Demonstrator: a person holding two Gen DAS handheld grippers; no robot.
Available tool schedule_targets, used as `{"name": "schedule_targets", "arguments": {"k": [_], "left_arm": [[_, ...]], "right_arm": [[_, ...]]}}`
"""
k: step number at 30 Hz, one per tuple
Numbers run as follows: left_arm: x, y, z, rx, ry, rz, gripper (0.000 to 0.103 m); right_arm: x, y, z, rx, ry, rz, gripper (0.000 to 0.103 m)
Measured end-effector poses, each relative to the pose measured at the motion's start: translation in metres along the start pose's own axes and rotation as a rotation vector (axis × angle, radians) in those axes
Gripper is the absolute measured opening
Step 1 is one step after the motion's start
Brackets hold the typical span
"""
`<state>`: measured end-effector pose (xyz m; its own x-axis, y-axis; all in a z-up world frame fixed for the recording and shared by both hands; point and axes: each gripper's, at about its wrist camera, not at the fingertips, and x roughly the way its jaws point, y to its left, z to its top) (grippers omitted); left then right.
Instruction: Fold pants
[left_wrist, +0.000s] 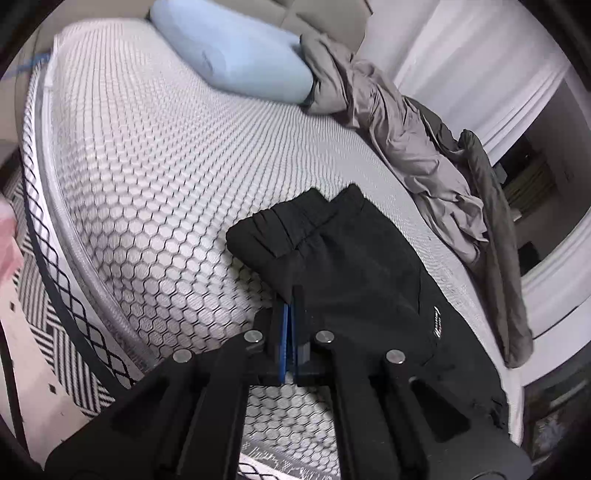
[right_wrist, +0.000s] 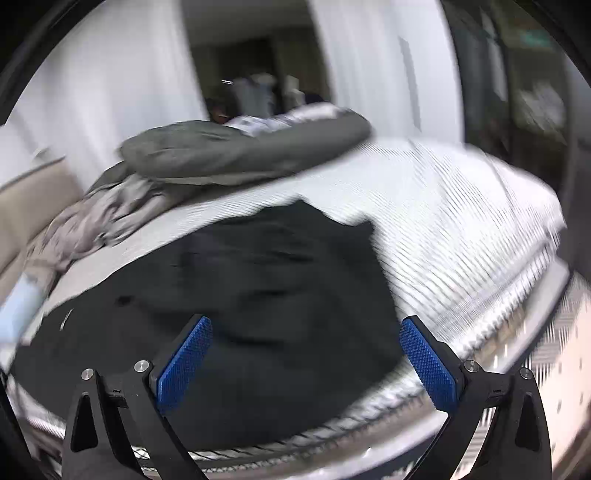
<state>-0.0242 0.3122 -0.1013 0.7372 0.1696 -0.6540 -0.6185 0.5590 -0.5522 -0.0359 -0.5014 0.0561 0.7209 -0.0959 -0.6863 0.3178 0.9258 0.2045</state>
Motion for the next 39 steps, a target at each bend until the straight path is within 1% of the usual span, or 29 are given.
{"name": "schedule_targets", "arguments": {"k": [1, 3, 5, 6, 8, 10, 11, 12, 13, 14, 15, 16, 17, 18, 20, 21, 22, 23, 24, 25, 26, 27, 29, 30, 31, 32, 33, 36, 39], "left_arm": [[0.003, 0.004, 0.003, 0.002, 0.003, -0.005, 0.0], [0.007, 0.002, 0.006, 0.015, 0.005, -0.008, 0.0], [0.009, 0.001, 0.007, 0.015, 0.0, -0.015, 0.0], [0.002, 0.008, 0.003, 0.013, -0.003, -0.017, 0.0], [0.003, 0.01, 0.002, 0.009, -0.001, -0.017, 0.0], [0.003, 0.013, 0.0, 0.008, 0.004, -0.017, 0.0], [0.004, 0.013, 0.001, 0.007, 0.006, -0.023, 0.0], [0.004, 0.014, 0.001, 0.005, 0.009, -0.034, 0.0], [0.005, 0.013, 0.001, 0.005, 0.014, -0.053, 0.0], [0.005, 0.012, 0.001, 0.013, 0.011, -0.052, 0.0], [0.005, 0.011, 0.0, 0.019, 0.01, -0.052, 0.0], [0.006, 0.01, 0.0, 0.029, 0.012, -0.049, 0.0], [0.007, 0.01, 0.0, 0.038, 0.021, -0.048, 0.0], [0.01, 0.011, -0.001, 0.041, 0.034, -0.049, 0.0], [0.015, 0.012, -0.002, 0.043, 0.064, -0.057, 0.0], [0.016, 0.013, -0.002, 0.034, 0.07, -0.072, 0.0], [0.016, 0.013, -0.002, 0.026, 0.074, -0.096, 0.0], [0.016, 0.013, -0.002, 0.021, 0.073, -0.111, 0.001], [0.016, 0.012, -0.002, 0.019, 0.07, -0.124, 0.008], [0.017, 0.011, -0.002, 0.021, 0.071, -0.134, 0.021], [0.02, 0.008, -0.003, 0.026, 0.081, -0.148, 0.028], [0.023, 0.006, -0.003, 0.03, 0.088, -0.156, 0.036], [0.032, -0.001, -0.003, 0.047, 0.103, -0.141, 0.036], [0.034, -0.004, -0.003, 0.057, 0.096, -0.126, 0.027], [0.034, -0.006, -0.003, 0.068, 0.08, -0.1, 0.005], [0.033, -0.007, -0.003, 0.08, 0.068, -0.085, 0.0], [0.031, -0.006, -0.002, 0.085, 0.061, -0.092, 0.0], [0.018, -0.001, -0.005, 0.073, 0.052, -0.118, 0.0], [0.008, 0.006, -0.011, 0.082, 0.059, -0.121, 0.0]], "right_arm": [[0.004, -0.018, -0.001, 0.072, 0.031, -0.002, 0.103], [0.014, -0.045, -0.003, 0.188, 0.09, 0.054, 0.103], [0.03, -0.063, -0.007, 0.287, 0.16, 0.149, 0.1], [0.043, -0.069, -0.011, 0.345, 0.214, 0.223, 0.097], [0.065, -0.073, -0.018, 0.442, 0.295, 0.31, 0.09], [0.077, -0.068, -0.018, 0.454, 0.327, 0.325, 0.063], [0.078, -0.065, -0.015, 0.436, 0.313, 0.314, 0.057], [0.071, -0.059, -0.009, 0.396, 0.27, 0.276, 0.042], [0.056, -0.051, 0.0, 0.336, 0.188, 0.258, 0.027], [0.047, -0.047, 0.005, 0.311, 0.137, 0.265, 0.02], [0.032, -0.041, 0.012, 0.27, 0.066, 0.255, 0.017], [0.019, -0.036, 0.017, 0.231, 0.0, 0.223, 0.017], [0.014, -0.035, 0.018, 0.219, -0.023, 0.198, 0.017], [0.019, -0.039, 0.018, 0.226, 0.006, 0.175, 0.017], [0.051, -0.061, 0.009, 0.347, 0.16, 0.158, 0.019], [0.062, -0.07, 0.004, 0.39, 0.204, 0.183, 0.024], [0.069, -0.078, 0.0, 0.445, 0.242, 0.229, 0.024], [0.068, -0.082, 0.0, 0.463, 0.224, 0.259, 0.024], [0.064, -0.083, 0.001, 0.449, 0.196, 0.271, 0.031], [0.059, -0.081, 0.005, 0.433, 0.177, 0.28, 0.049], [0.058, -0.078, 0.007, 0.417, 0.167, 0.295, 0.057], [0.061, -0.075, 0.008, 0.41, 0.171, 0.295, 0.06], [0.068, -0.068, 0.009, 0.405, 0.195, 0.285, 0.058], [0.073, -0.065, 0.01, 0.402, 0.201, 0.258, 0.042], [0.071, -0.06, 0.01, 0.386, 0.197, 0.235, 0.028], [0.068, -0.058, 0.013, 0.371, 0.179, 0.233, 0.025], [0.064, -0.054, 0.017, 0.367, 0.145, 0.244, 0.015], [0.031, -0.057, 0.023, 0.358, 0.035, 0.234, 0.012], [0.017, -0.063, 0.024, 0.388, 0.035, 0.209, 0.012]]}}
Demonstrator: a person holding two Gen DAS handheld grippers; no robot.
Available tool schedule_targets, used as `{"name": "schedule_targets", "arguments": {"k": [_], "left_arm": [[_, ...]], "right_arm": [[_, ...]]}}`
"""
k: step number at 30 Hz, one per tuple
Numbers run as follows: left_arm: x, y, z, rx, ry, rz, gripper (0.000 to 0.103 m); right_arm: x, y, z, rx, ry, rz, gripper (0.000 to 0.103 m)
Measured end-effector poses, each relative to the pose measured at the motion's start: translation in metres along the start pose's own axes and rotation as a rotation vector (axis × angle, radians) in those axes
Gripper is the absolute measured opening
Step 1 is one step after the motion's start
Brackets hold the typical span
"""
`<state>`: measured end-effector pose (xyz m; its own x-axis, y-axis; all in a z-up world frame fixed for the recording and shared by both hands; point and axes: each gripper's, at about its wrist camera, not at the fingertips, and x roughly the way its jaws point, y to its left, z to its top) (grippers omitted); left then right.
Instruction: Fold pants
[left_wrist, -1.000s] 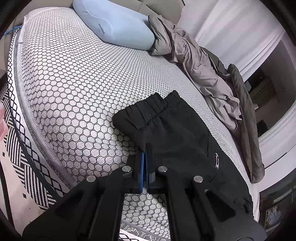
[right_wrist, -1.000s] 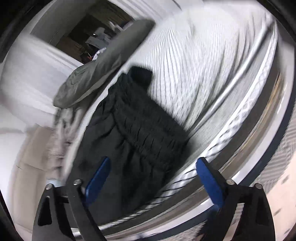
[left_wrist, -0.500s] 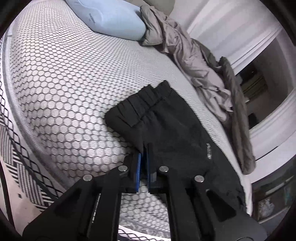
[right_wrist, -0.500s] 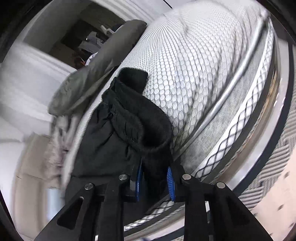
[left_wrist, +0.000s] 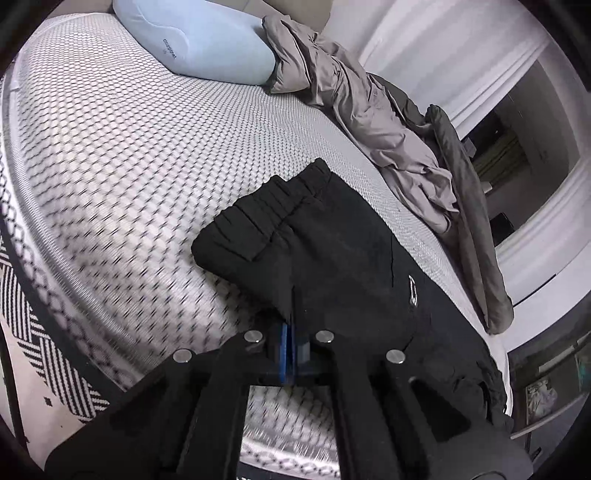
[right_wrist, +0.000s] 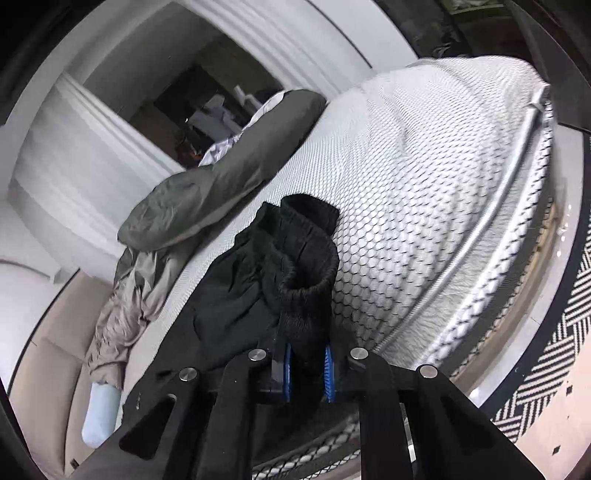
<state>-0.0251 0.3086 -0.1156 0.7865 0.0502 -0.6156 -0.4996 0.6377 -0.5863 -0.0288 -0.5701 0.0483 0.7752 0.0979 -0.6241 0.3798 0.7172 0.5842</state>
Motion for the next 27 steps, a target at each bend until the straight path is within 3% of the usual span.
{"name": "schedule_targets", "arguments": {"k": [5, 9, 14, 17, 21, 23, 24, 25, 26, 27], "left_arm": [[-0.018, 0.005, 0.006, -0.049, -0.021, -0.068, 0.0], [-0.028, -0.02, 0.025, 0.0, -0.056, -0.074, 0.0], [-0.014, -0.062, 0.066, 0.028, -0.061, -0.056, 0.0], [0.014, -0.089, 0.098, 0.025, -0.035, -0.027, 0.0], [0.086, -0.128, 0.137, 0.046, 0.037, 0.052, 0.001], [0.129, -0.134, 0.154, 0.022, 0.085, 0.088, 0.008], [0.15, -0.134, 0.163, 0.002, 0.097, 0.088, 0.018], [0.16, -0.133, 0.166, -0.006, 0.104, 0.089, 0.028], [0.173, -0.131, 0.173, -0.022, 0.11, 0.092, 0.031], [0.182, -0.13, 0.179, -0.025, 0.113, 0.118, 0.043]], "right_arm": [[-0.025, 0.017, 0.005, -0.027, -0.019, 0.016, 0.012], [-0.041, 0.062, 0.02, -0.094, -0.075, 0.018, 0.012], [-0.016, 0.091, 0.058, -0.06, -0.102, -0.015, 0.012], [0.026, 0.109, 0.091, -0.035, -0.107, -0.057, 0.012], [0.107, 0.136, 0.133, -0.053, -0.08, -0.119, 0.012], [0.164, 0.156, 0.151, -0.071, -0.045, -0.164, 0.014], [0.181, 0.16, 0.156, -0.07, -0.036, -0.179, 0.02], [0.207, 0.165, 0.163, -0.079, -0.014, -0.194, 0.036], [0.224, 0.167, 0.168, -0.078, 0.002, -0.207, 0.044], [0.239, 0.167, 0.171, -0.078, -0.003, -0.228, 0.051]]}}
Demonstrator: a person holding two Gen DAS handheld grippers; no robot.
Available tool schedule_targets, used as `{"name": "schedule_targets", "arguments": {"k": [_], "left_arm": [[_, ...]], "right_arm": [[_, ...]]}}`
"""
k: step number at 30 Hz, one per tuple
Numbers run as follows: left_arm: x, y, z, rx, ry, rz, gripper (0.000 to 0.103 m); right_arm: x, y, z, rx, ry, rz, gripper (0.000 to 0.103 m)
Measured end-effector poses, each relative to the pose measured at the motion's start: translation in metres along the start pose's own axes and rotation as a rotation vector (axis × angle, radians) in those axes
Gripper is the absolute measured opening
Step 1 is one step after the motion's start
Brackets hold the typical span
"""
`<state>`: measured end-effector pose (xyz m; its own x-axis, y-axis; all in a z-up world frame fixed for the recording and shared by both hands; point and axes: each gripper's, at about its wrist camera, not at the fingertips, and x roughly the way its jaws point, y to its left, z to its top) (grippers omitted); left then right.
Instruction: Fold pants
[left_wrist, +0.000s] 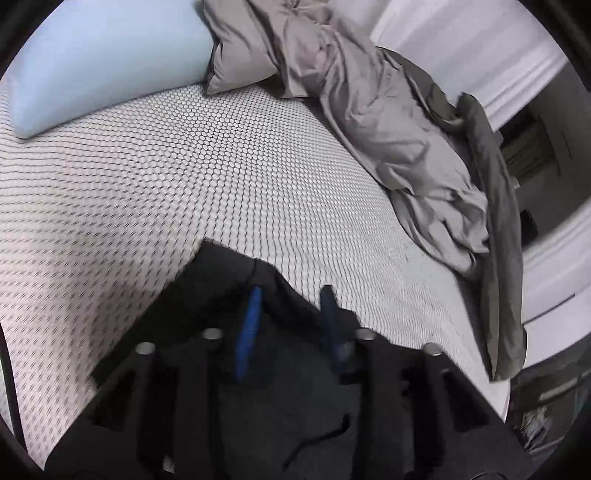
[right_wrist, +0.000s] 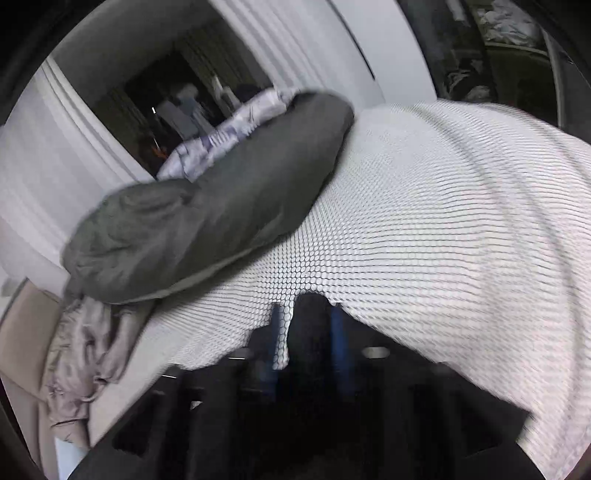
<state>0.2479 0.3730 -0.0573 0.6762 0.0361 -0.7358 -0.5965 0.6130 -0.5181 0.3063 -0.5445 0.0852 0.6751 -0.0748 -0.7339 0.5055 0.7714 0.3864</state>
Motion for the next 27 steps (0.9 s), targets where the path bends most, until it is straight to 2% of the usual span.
{"name": "schedule_targets", "arguments": {"k": [1, 2, 3, 5, 7, 8, 12, 14, 16, 21, 23, 27], "left_arm": [[0.002, 0.0, 0.004, 0.007, -0.002, 0.049, 0.055], [0.001, 0.001, 0.004, 0.017, -0.016, 0.07, 0.06], [-0.003, 0.002, 0.004, 0.03, -0.033, 0.074, 0.067], [-0.019, 0.008, -0.008, 0.043, -0.057, 0.063, 0.068], [-0.037, 0.018, -0.028, 0.044, -0.053, 0.037, 0.069], [-0.046, 0.023, -0.04, 0.044, -0.051, 0.031, 0.069], [-0.067, 0.037, -0.085, 0.024, -0.039, 0.002, 0.069], [-0.074, 0.038, -0.113, 0.04, -0.007, 0.001, 0.069], [-0.081, 0.037, -0.134, 0.039, 0.028, -0.018, 0.069], [-0.086, 0.024, -0.177, 0.116, 0.074, 0.004, 0.069], [-0.074, 0.029, -0.186, 0.092, 0.095, -0.026, 0.068], [-0.048, 0.037, -0.182, 0.0, 0.117, -0.083, 0.061]], "right_arm": [[0.006, 0.004, 0.001, -0.023, 0.0, -0.022, 0.052], [0.007, 0.003, -0.003, -0.037, 0.0, -0.034, 0.052], [0.005, 0.004, -0.008, -0.056, -0.007, -0.03, 0.056], [-0.007, 0.005, -0.023, -0.122, -0.012, -0.005, 0.066], [-0.02, 0.0, -0.04, -0.162, 0.002, 0.016, 0.083], [-0.028, -0.003, -0.049, -0.178, 0.02, 0.048, 0.085], [-0.045, -0.011, -0.075, -0.207, 0.12, 0.12, 0.086], [-0.061, -0.015, -0.088, -0.211, 0.117, 0.177, 0.087], [-0.073, -0.02, -0.104, -0.22, 0.129, 0.198, 0.089], [-0.086, -0.055, -0.137, -0.153, 0.211, 0.292, 0.09], [-0.084, -0.064, -0.144, -0.168, 0.232, 0.288, 0.09], [-0.085, -0.079, -0.164, -0.193, 0.282, 0.252, 0.088]]}}
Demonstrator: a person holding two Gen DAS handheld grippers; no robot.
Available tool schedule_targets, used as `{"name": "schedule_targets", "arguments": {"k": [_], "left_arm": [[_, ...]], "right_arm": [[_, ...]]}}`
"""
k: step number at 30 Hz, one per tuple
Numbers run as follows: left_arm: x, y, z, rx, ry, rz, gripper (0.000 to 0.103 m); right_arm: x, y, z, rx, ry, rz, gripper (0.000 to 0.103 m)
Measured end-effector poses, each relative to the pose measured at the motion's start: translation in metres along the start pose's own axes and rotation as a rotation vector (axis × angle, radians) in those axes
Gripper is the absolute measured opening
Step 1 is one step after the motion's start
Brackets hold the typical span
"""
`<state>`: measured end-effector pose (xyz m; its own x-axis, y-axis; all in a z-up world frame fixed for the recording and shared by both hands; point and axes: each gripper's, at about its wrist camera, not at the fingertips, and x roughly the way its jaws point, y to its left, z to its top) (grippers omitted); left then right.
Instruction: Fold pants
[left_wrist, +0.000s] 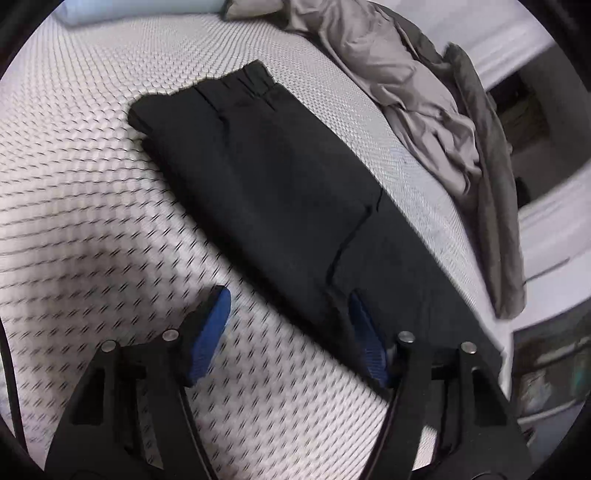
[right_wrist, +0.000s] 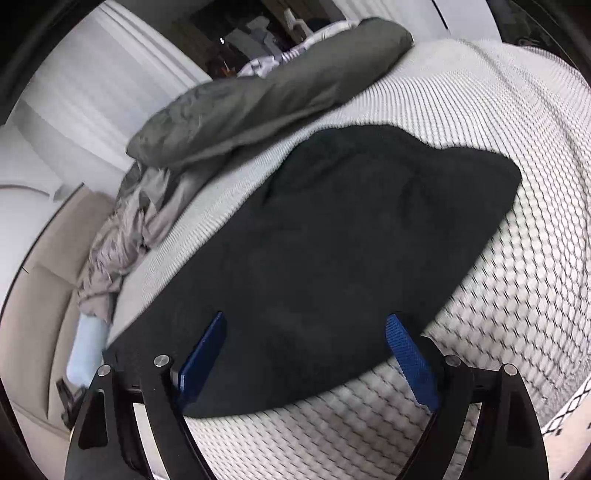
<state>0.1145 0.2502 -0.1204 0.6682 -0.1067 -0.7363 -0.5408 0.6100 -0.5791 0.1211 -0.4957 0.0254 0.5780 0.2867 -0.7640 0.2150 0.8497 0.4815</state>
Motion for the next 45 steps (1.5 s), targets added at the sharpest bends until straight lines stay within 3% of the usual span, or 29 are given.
{"name": "schedule_targets", "arguments": {"k": [2, 4, 6, 9, 14, 17, 18, 19, 22, 25, 29, 32, 34, 35, 37, 39, 42, 44, 45], "left_arm": [[0.002, 0.0, 0.005, -0.029, -0.029, -0.018, 0.055], [0.008, -0.007, 0.004, 0.005, -0.038, 0.041, 0.032], [0.01, -0.006, 0.005, 0.015, -0.049, 0.072, 0.019], [0.007, -0.002, 0.002, -0.002, -0.07, 0.067, 0.011], [-0.002, 0.005, 0.002, 0.005, -0.087, 0.047, 0.006], [0.0, 0.004, 0.01, 0.034, -0.084, 0.055, 0.006], [0.001, 0.002, 0.014, 0.037, -0.085, 0.055, 0.006], [0.0, 0.002, 0.015, 0.042, -0.086, 0.055, 0.006], [0.001, -0.005, 0.02, 0.057, -0.092, 0.053, 0.005], [-0.013, -0.007, 0.02, 0.108, -0.114, 0.055, 0.005], [-0.043, 0.001, 0.006, 0.174, -0.138, 0.099, 0.005], [-0.055, 0.012, -0.005, 0.186, -0.128, 0.124, 0.008], [-0.06, 0.02, -0.002, 0.146, -0.118, 0.129, 0.022], [-0.062, 0.021, 0.0, 0.139, -0.128, 0.152, 0.024], [-0.079, 0.022, 0.001, 0.139, -0.186, 0.186, 0.032], [-0.093, 0.018, 0.001, 0.164, -0.231, 0.182, 0.04], [-0.114, -0.006, -0.009, 0.267, -0.3, 0.194, 0.062], [-0.126, -0.026, -0.02, 0.335, -0.341, 0.149, 0.068], [-0.13, -0.037, -0.026, 0.365, -0.357, 0.12, 0.075]], "right_arm": [[-0.001, -0.003, 0.0, 0.007, -0.006, -0.021, 0.088], [0.003, -0.007, -0.001, 0.008, 0.021, -0.04, 0.088], [0.005, -0.012, -0.001, 0.013, 0.036, -0.048, 0.087], [0.008, -0.02, 0.005, 0.029, 0.047, -0.087, 0.085], [-0.002, -0.045, 0.013, 0.112, -0.005, -0.015, 0.083], [0.006, -0.063, 0.02, 0.188, -0.162, 0.048, 0.082], [0.016, -0.07, 0.023, 0.218, -0.205, 0.076, 0.077], [0.025, -0.072, 0.026, 0.237, -0.217, 0.08, 0.06], [0.039, -0.073, 0.031, 0.263, -0.239, 0.127, 0.024], [0.031, -0.059, 0.031, 0.196, -0.23, 0.077, 0.015], [-0.001, -0.053, 0.015, 0.148, -0.217, 0.084, 0.015], [-0.006, -0.053, -0.003, 0.101, -0.141, -0.002, 0.02], [-0.007, -0.052, -0.005, 0.1, -0.123, -0.031, 0.034], [-0.009, -0.053, -0.002, 0.107, -0.132, -0.028, 0.038], [-0.03, -0.056, -0.003, 0.123, -0.204, -0.131, 0.053], [-0.052, -0.059, -0.005, 0.12, -0.283, -0.249, 0.053], [-0.07, -0.043, -0.005, 0.076, -0.355, -0.266, 0.053], [-0.078, -0.018, -0.008, -0.026, -0.374, -0.235, 0.054], [-0.077, 0.002, -0.011, -0.097, -0.362, -0.194, 0.056]]}}
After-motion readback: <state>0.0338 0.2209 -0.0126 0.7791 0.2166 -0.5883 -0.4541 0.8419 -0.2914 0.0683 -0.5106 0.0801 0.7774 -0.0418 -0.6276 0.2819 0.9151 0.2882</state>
